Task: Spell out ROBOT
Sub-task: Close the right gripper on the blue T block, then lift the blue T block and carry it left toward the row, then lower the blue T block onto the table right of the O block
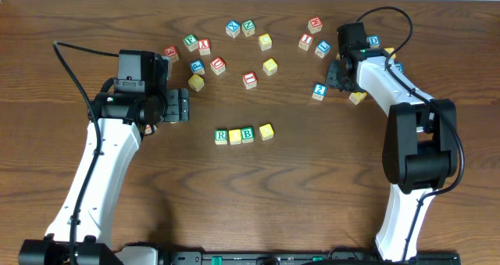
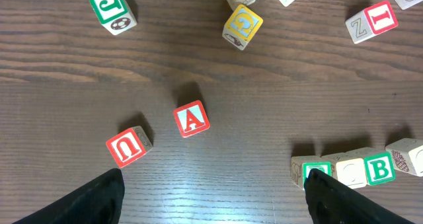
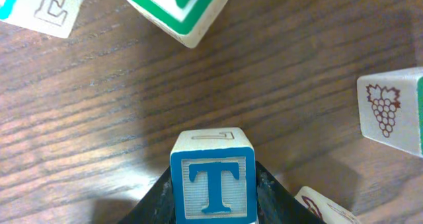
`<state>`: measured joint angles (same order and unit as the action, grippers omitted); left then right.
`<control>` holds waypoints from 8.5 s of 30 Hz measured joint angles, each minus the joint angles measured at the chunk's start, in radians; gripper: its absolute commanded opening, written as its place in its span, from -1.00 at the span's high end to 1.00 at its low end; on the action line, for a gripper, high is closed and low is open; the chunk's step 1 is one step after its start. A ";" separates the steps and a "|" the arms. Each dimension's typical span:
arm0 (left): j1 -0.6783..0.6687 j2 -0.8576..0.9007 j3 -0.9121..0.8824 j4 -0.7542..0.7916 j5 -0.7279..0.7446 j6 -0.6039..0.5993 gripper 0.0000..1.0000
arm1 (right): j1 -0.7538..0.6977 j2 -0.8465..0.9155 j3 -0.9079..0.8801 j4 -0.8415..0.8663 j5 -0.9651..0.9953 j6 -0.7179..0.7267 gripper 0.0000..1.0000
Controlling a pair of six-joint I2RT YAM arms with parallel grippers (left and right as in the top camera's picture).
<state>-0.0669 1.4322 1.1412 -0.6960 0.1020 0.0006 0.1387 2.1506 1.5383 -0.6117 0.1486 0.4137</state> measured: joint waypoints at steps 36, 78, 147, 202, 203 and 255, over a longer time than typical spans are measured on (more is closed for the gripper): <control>0.000 0.000 0.000 0.001 0.000 0.000 -0.72 | 0.063 0.000 0.322 -0.318 0.021 -0.009 0.76; 0.000 0.000 0.000 0.004 0.000 0.000 -0.72 | 0.361 0.000 0.383 -0.493 0.050 -0.001 0.85; 0.000 0.000 0.000 0.003 0.000 0.000 -0.72 | 0.380 -0.163 -0.092 -0.149 -0.045 0.003 0.59; 0.000 0.000 0.000 0.003 0.000 0.000 -0.72 | 0.428 -0.350 -0.436 0.094 -0.067 0.051 0.62; 0.000 0.000 0.000 0.003 0.000 0.000 -0.72 | 0.430 -0.350 -0.438 0.096 -0.067 0.053 0.62; 0.000 0.000 0.000 0.003 0.000 0.000 -0.72 | 0.488 -0.325 -0.447 0.164 -0.062 0.095 0.61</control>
<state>-0.0669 1.4322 1.1412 -0.6930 0.1020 0.0006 0.6266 1.8256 1.0908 -0.4480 0.0868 0.5087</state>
